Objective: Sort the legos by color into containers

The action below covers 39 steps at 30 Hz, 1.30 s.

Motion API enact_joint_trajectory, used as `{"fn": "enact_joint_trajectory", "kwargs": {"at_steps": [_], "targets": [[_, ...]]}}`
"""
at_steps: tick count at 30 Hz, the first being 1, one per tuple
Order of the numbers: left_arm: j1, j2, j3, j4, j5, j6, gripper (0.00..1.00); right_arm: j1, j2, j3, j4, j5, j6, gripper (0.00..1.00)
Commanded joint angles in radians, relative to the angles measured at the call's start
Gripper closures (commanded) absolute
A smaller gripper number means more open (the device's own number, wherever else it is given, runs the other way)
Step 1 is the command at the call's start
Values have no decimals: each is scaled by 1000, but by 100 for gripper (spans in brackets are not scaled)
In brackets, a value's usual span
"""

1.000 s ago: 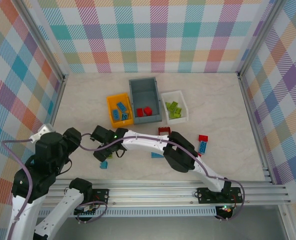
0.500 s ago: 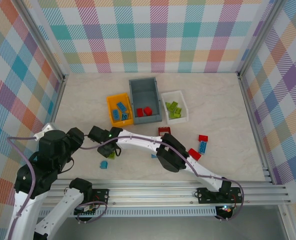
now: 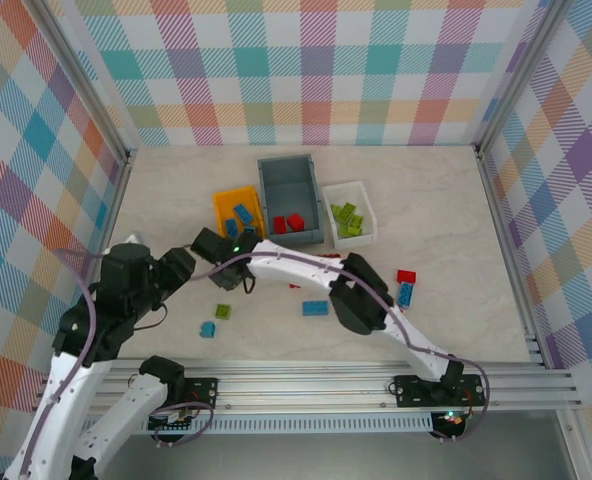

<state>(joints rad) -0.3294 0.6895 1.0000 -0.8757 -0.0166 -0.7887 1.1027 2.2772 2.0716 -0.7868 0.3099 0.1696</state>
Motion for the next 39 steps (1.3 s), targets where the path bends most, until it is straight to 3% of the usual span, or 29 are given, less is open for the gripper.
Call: {"fn": "enact_joint_trajectory", "kwargs": {"at_steps": [1,4,7,12,16,20,28,33,36,39], "targets": [[0,82,1,167,210,20,45,-68,-283,-155,75,47,85,73],[-47,170,8,258,254,-2,45,-205,-441,-339,98,36,151,73],[-197,287,52,309,155,-2,45,-342,-515,-451,107,14,185,73],[-453,519,158,370,-50,26,45,-532,-494,-497,113,4,235,73],[-537,670,210,408,-124,34,45,-647,-413,-457,122,-38,271,73],[-576,763,231,440,-146,34,46,-696,-317,-369,113,-83,260,73],[-614,832,239,464,-204,26,46,-701,-136,-161,47,-118,256,71],[-618,853,251,449,-210,31,45,-700,-56,-65,-14,-136,272,55],[-624,859,246,439,-218,28,44,-698,-89,-82,-8,-132,272,44],[-628,864,236,426,-226,18,44,-698,-160,-122,12,-129,264,39]]}}
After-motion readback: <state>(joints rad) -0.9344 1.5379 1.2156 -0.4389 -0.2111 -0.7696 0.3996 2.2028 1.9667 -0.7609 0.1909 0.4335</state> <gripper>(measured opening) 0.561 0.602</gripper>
